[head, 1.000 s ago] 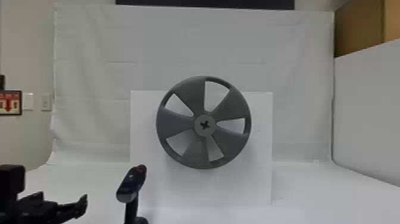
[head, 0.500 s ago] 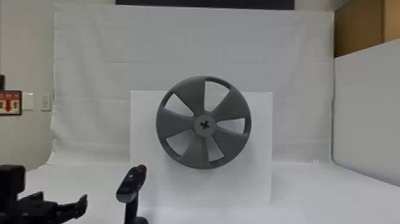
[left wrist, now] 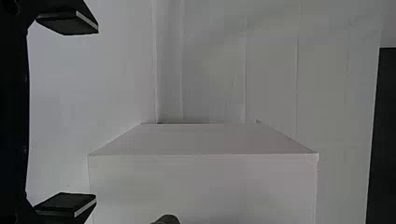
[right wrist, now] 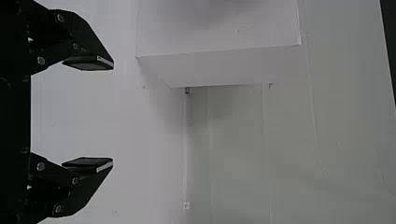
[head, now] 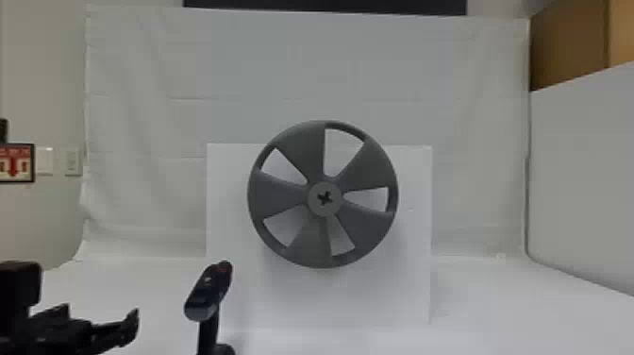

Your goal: Grasp the drill and bring into the middle of wheel

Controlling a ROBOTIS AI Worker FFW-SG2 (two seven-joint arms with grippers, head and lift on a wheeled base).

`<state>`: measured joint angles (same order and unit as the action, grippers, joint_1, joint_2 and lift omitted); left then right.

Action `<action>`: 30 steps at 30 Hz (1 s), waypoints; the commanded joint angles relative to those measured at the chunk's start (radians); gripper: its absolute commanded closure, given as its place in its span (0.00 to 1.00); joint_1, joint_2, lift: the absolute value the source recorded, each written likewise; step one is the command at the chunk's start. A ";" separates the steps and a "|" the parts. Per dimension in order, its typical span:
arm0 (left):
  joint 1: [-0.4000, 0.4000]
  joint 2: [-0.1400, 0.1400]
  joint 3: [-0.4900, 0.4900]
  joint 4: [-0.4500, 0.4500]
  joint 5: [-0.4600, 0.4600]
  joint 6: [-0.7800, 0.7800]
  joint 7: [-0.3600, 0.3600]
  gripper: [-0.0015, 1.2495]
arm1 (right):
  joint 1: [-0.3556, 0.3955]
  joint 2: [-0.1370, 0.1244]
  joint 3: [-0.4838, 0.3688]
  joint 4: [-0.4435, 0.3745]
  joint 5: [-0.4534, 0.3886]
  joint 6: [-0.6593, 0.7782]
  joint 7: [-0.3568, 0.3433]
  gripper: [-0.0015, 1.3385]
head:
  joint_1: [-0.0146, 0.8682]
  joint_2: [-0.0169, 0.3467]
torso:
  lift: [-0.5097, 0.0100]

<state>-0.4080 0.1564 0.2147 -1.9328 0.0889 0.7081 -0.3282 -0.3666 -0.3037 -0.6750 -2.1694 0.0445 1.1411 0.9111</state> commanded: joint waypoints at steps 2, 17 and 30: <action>0.000 0.000 0.000 0.000 -0.001 0.001 0.000 0.00 | 0.000 0.000 0.000 -0.001 0.000 0.000 0.000 0.39 | 0.02 0.05 | 0.20; 0.000 0.000 0.002 0.000 -0.001 0.001 0.000 0.00 | 0.000 0.002 -0.002 -0.001 0.000 0.000 0.000 0.39 | 0.02 0.05 | 0.20; 0.000 0.000 0.006 0.000 -0.001 0.001 0.000 0.00 | 0.000 0.005 -0.006 0.000 -0.002 0.000 0.000 0.39 | 0.02 0.05 | 0.20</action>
<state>-0.4080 0.1565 0.2188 -1.9327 0.0874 0.7087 -0.3282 -0.3666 -0.3006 -0.6805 -2.1694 0.0431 1.1412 0.9111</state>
